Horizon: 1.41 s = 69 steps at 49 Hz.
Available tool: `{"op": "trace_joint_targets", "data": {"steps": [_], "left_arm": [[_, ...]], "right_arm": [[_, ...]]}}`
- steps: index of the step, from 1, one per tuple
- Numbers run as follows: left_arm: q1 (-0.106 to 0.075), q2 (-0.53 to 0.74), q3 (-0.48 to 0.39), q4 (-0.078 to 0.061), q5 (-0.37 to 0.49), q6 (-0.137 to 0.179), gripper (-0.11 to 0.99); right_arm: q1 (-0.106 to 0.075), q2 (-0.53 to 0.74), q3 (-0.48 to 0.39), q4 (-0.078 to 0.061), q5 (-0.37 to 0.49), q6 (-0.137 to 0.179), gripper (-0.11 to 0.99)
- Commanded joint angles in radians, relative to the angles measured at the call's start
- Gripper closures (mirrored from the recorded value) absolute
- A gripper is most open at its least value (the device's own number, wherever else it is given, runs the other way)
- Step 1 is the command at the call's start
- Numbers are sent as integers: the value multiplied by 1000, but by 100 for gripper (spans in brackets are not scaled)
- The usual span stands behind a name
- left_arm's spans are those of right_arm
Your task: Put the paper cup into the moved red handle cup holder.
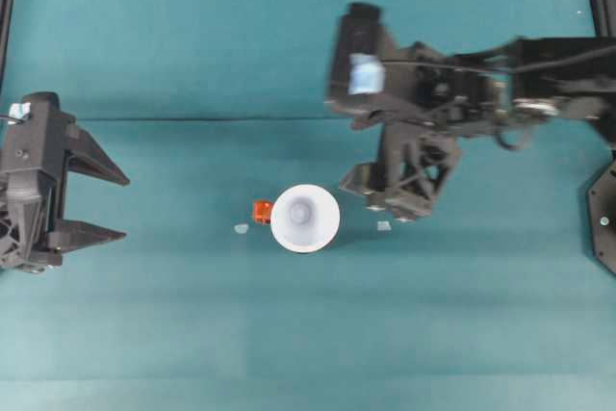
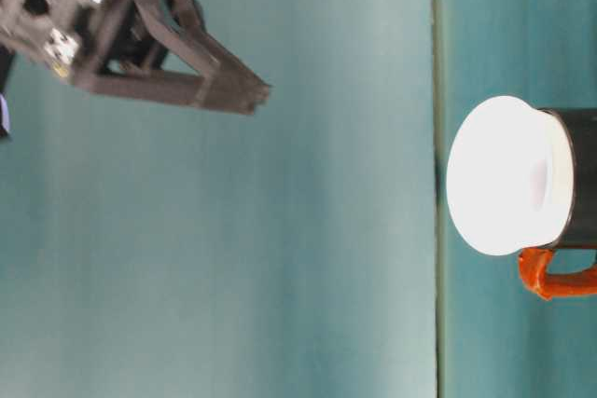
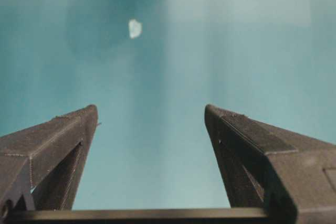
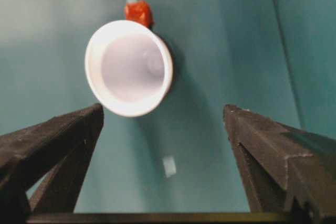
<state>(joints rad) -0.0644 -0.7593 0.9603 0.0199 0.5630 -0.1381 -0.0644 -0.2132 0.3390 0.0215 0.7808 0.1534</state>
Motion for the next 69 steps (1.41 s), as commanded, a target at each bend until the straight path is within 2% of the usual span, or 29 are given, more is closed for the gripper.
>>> {"op": "trace_joint_targets", "data": {"steps": [1, 10, 16, 19, 69], "left_arm": [[-2, -11, -9, 2, -5, 0, -3], [0, -26, -6, 3, -5, 2, -3], [-2, -37, -26, 3, -11, 12, -3], [-2, -43, -37, 2, -14, 12, -3], [-2, -58, -32, 3, -9, 5, -3]], "right_arm": [[5, -74, 54, 0, -95, -9, 5], [3, -204, 235, -2, -330, -9, 5], [0, -261, 344, -2, -433, 2, 5], [5, -282, 373, 0, -463, 6, 5], [6, -273, 403, 2, -472, 14, 5]]}}
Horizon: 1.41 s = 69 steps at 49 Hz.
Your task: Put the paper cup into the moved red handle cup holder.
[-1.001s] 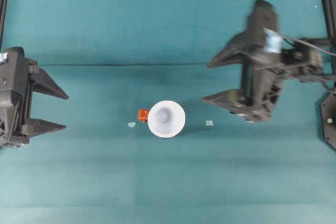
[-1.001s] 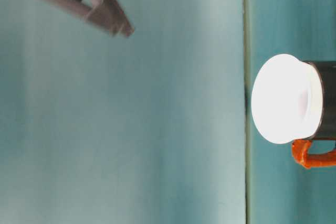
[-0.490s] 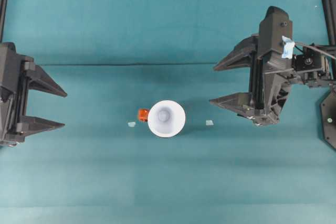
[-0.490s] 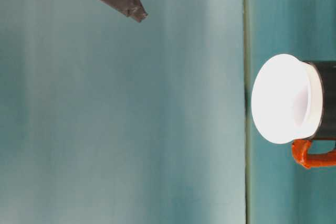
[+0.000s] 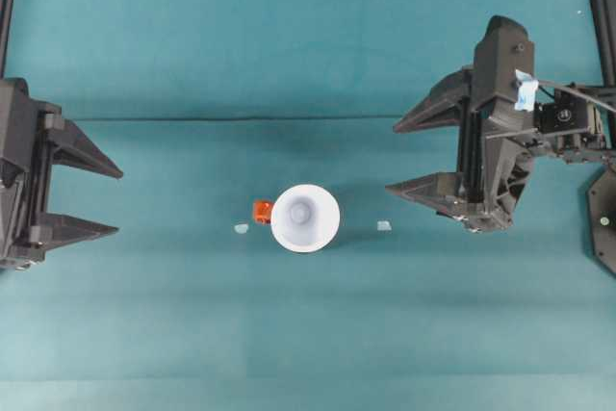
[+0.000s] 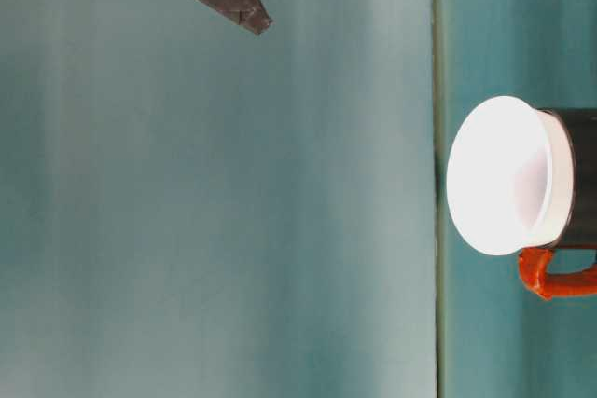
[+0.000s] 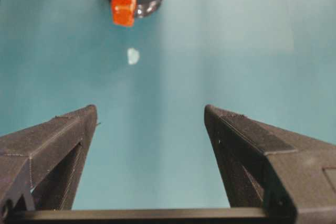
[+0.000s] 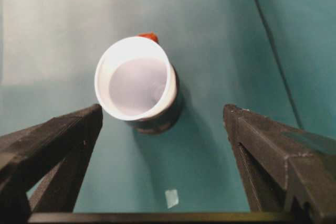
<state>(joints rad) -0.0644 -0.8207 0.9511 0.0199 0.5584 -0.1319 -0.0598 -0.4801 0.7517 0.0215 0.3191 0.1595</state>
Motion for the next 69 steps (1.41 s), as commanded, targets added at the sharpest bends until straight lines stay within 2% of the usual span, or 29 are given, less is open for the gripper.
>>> {"op": "trace_joint_targets", "data": {"steps": [1, 69], "left_arm": [[-2, 3, -23, 2, -5, -2, -3], [-2, 8, -6, 3, -5, -5, -3]], "right_arm": [[2, -6, -11, 2, -11, 8, 5], [2, -5, -2, 5, -15, 9, 5]]}}
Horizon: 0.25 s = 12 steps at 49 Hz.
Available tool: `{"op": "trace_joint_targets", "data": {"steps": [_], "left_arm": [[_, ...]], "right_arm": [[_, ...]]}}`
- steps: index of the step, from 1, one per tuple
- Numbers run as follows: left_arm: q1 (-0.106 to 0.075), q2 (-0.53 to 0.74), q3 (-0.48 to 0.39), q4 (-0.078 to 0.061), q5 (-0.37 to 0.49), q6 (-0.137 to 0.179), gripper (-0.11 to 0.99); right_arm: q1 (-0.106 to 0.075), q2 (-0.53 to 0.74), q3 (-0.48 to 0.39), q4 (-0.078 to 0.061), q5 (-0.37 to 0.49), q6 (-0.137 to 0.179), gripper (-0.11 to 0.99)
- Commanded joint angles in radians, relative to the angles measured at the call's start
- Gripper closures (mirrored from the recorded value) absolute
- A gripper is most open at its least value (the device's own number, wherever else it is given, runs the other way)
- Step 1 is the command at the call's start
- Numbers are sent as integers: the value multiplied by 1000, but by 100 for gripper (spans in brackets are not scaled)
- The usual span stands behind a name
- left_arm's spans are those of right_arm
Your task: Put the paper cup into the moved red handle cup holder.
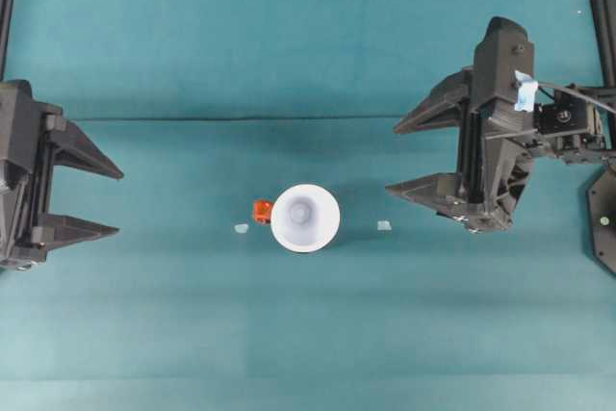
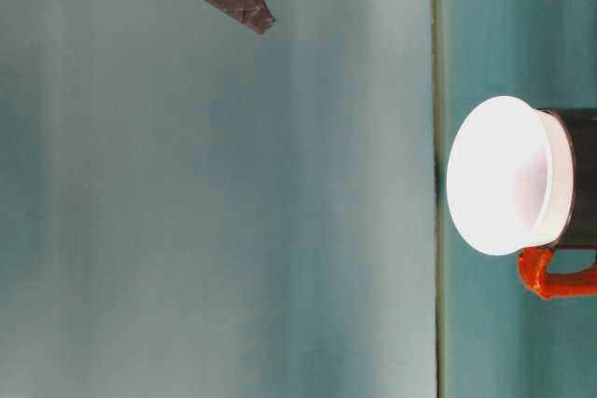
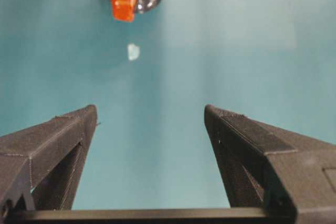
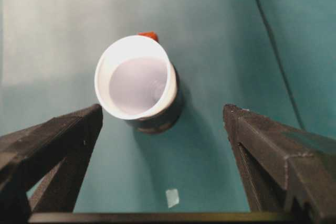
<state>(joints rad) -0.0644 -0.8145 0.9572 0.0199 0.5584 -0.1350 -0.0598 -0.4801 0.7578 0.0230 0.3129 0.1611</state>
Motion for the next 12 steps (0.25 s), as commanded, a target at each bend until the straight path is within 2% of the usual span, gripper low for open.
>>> {"op": "trace_joint_targets", "data": {"steps": [1, 12], "left_arm": [[0, 2, -12, 3, -5, -2, -3], [-2, 2, -12, 2, -3, -2, -3]], "right_arm": [[3, -5, -8, 3, -9, 8, 5], [2, -5, -6, 2, -9, 8, 5]]}}
